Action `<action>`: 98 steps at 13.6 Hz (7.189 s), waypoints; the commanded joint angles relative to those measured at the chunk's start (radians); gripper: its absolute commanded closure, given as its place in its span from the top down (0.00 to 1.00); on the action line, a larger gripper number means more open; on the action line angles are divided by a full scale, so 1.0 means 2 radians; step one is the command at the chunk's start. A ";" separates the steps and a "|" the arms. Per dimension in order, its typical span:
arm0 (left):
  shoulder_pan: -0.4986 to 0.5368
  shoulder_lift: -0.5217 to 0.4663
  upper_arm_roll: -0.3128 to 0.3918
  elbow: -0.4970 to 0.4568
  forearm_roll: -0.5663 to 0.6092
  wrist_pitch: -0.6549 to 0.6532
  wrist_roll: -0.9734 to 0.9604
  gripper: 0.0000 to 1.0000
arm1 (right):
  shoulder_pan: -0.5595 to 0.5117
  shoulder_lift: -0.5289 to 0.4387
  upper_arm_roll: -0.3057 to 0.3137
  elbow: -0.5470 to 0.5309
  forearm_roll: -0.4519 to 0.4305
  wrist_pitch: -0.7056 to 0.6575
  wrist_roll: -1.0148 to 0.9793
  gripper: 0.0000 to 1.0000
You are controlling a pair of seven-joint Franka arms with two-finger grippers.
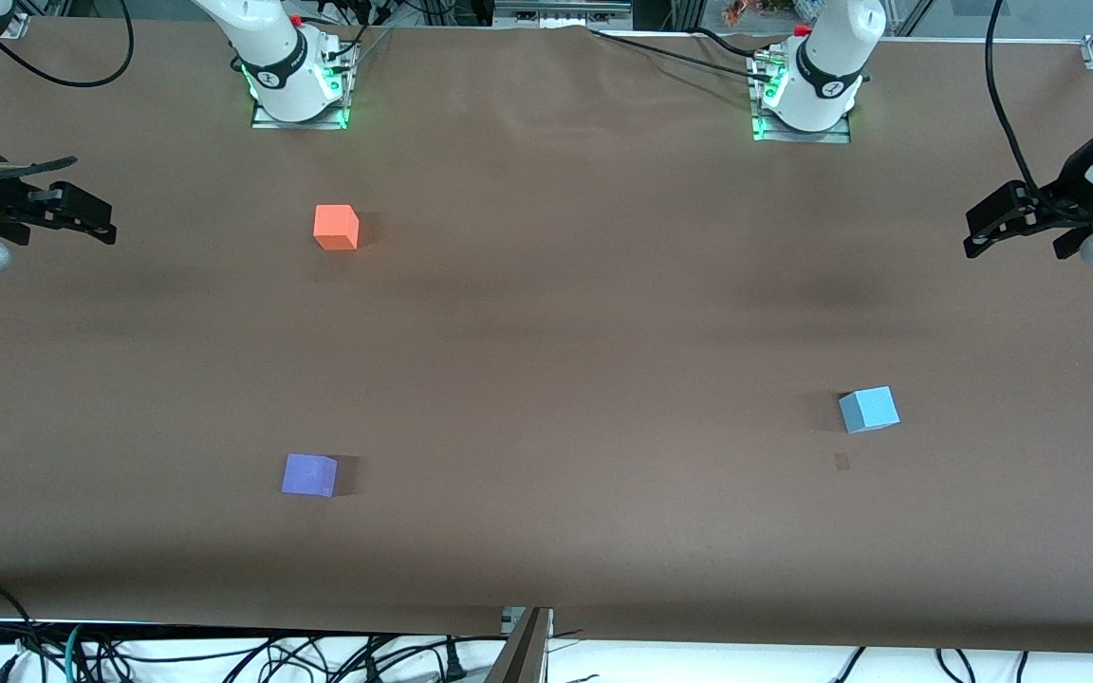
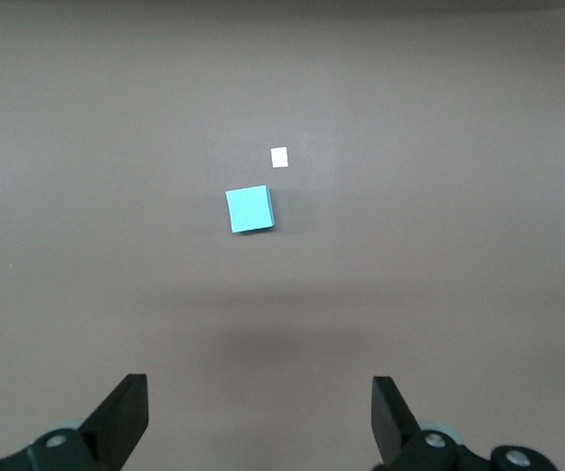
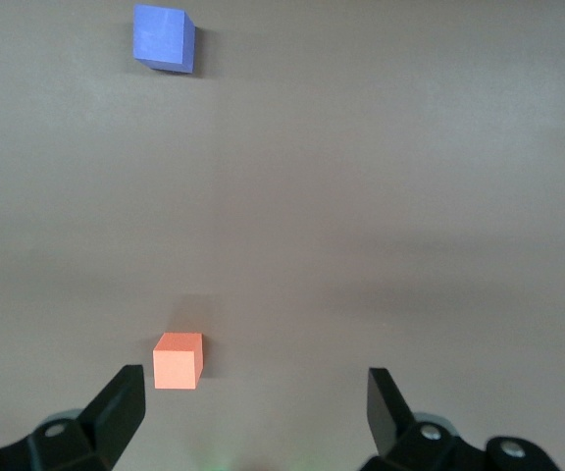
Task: Place blue block between orange and purple blocks
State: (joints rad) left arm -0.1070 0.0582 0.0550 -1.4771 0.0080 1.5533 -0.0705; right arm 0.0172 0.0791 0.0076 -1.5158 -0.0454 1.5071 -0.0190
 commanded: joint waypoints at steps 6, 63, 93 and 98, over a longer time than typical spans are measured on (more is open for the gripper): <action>0.001 0.004 -0.001 0.015 -0.008 -0.009 -0.003 1.00 | -0.003 0.003 0.002 0.009 0.002 -0.002 -0.006 1.00; 0.041 0.305 0.009 -0.084 -0.035 0.322 -0.032 1.00 | -0.004 0.003 0.001 0.009 0.003 0.000 -0.006 1.00; 0.042 0.264 -0.012 -0.054 -0.035 0.256 0.004 0.05 | -0.003 0.003 0.001 0.009 0.004 0.000 -0.006 1.00; 0.034 0.263 -0.134 0.054 -0.050 0.134 -0.061 0.04 | -0.003 0.003 0.002 0.009 0.004 0.000 -0.006 1.00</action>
State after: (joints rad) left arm -0.0256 0.5648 -0.1191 -1.4148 -0.0833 1.8544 -0.1089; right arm 0.0165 0.0805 0.0074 -1.5151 -0.0452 1.5105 -0.0190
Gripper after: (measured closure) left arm 0.467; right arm 0.000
